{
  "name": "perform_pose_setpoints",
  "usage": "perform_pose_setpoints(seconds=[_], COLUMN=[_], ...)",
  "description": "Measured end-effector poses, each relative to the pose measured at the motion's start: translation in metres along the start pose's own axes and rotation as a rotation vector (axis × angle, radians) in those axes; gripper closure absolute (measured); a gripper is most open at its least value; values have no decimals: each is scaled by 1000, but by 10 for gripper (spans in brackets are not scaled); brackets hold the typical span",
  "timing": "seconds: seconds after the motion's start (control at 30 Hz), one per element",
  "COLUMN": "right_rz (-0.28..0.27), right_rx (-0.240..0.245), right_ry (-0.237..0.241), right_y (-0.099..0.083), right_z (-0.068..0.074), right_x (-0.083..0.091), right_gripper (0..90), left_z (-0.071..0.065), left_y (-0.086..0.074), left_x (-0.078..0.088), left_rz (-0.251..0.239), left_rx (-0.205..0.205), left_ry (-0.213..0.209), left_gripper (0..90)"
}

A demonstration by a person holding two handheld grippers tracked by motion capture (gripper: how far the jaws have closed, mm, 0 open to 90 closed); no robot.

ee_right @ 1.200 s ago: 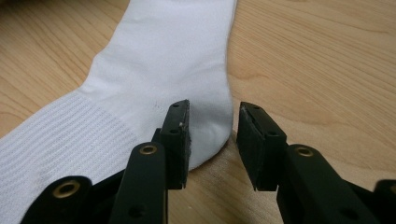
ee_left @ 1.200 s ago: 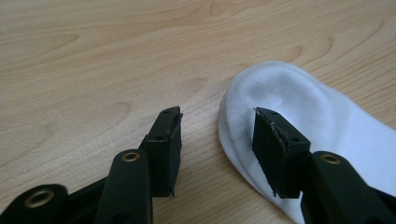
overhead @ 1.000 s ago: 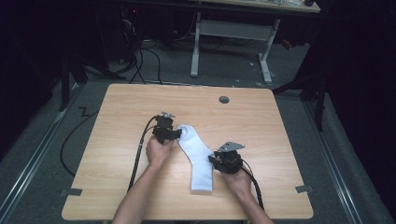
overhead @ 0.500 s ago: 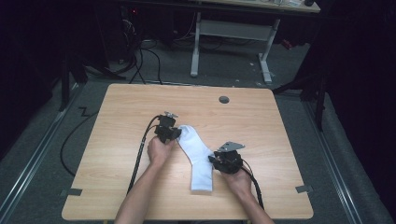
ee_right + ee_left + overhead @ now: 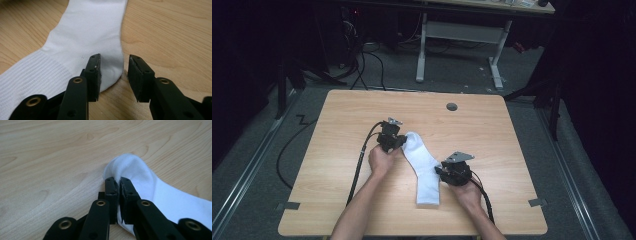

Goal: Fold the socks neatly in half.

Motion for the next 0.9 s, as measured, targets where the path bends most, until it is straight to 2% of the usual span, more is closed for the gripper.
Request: perform_pose_setpoints(seconds=[0.13, 0.2, 0.33, 0.4, 0.7, 0.9], right_rz=[7, -13, -46, -42, -32, -7], right_rx=[-12, -22, -17, -8, 33, 41], right_ry=[3, -1, 16, 28, 73, 80], right_y=[0, 4, 11, 15, 35, 38], right_z=[1, 0, 3, 8, 37, 45], right_x=[1, 5, 10, 11, -5, -18], right_gripper=[702, 785, 831, 852, 871, 871], left_z=[-3, -6, -10, -11, -19, -29], left_y=[5, 8, 11, 12, 20, 23], left_x=[7, 13, 21, 24, 41, 49], left_rz=[-25, -42, -70, -78, -129, -149], left_rx=[-18, -38, -48, -54, -82, -112], left_ry=[-16, -26, -41, -48, -77, -105], left_gripper=[857, 857, 857, 857, 856, 856])
Point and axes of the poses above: each handheld gripper's, and its own axes: x roughly backward along the jaws, y roughly out of its top, z roughly to its left, the point moved 10 cm from there along -x, roughly forward along the jaws, and after that the axes turned 10 degrees about -x, right-handed, at the moved point
